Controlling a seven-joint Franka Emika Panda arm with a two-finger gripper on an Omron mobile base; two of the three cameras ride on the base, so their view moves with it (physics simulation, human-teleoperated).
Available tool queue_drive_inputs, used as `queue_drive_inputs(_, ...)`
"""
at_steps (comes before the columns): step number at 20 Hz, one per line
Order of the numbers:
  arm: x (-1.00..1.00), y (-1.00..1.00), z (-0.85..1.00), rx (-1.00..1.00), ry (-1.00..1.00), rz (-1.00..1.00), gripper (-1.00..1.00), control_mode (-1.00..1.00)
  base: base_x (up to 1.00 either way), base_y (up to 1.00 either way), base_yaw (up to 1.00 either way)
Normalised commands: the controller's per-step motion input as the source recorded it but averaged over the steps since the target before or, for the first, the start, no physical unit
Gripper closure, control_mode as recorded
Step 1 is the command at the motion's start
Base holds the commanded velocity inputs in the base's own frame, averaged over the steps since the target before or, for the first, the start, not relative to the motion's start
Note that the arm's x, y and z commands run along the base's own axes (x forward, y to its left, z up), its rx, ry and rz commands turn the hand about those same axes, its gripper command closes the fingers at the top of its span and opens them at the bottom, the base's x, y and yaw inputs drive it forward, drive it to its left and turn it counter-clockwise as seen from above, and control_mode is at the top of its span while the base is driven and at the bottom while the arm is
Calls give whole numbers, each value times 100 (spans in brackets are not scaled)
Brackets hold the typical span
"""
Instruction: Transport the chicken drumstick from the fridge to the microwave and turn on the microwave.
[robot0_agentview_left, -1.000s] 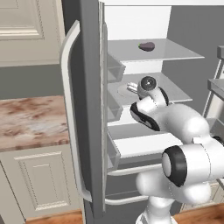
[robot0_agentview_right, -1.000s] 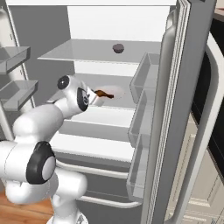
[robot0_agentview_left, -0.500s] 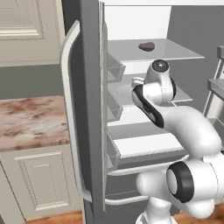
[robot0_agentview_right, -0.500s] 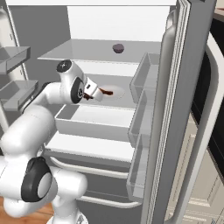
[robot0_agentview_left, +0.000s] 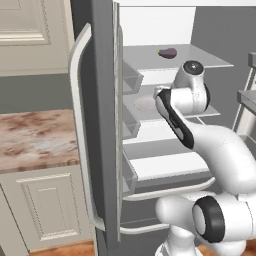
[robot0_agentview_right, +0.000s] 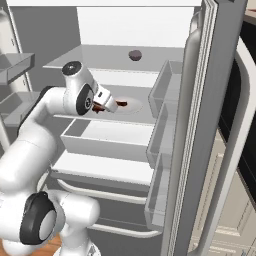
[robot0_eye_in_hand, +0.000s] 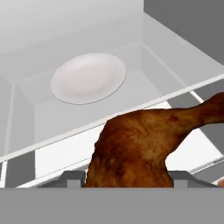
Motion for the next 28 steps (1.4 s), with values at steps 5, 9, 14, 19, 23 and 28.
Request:
queue_drive_inputs(5, -36, -6, 30, 0, 0, 14, 100, -100, 0, 0, 0)
queue_drive_inputs(9, -25, -2, 28, -1, 0, 14, 100, -100, 0, 0, 0)
queue_drive_inputs(14, -32, 0, 16, -3, -1, 11, 100, -100, 0, 0, 0)
queue_drive_inputs(19, -39, 0, 13, -4, -4, 5, 100, -100, 0, 0, 0)
queue_drive_inputs(23, -48, 0, 16, -5, -10, 3, 100, -100, 0, 0, 0)
queue_drive_inputs(28, -44, 0, 19, -4, -11, 3, 100, -100, 0, 0, 0)
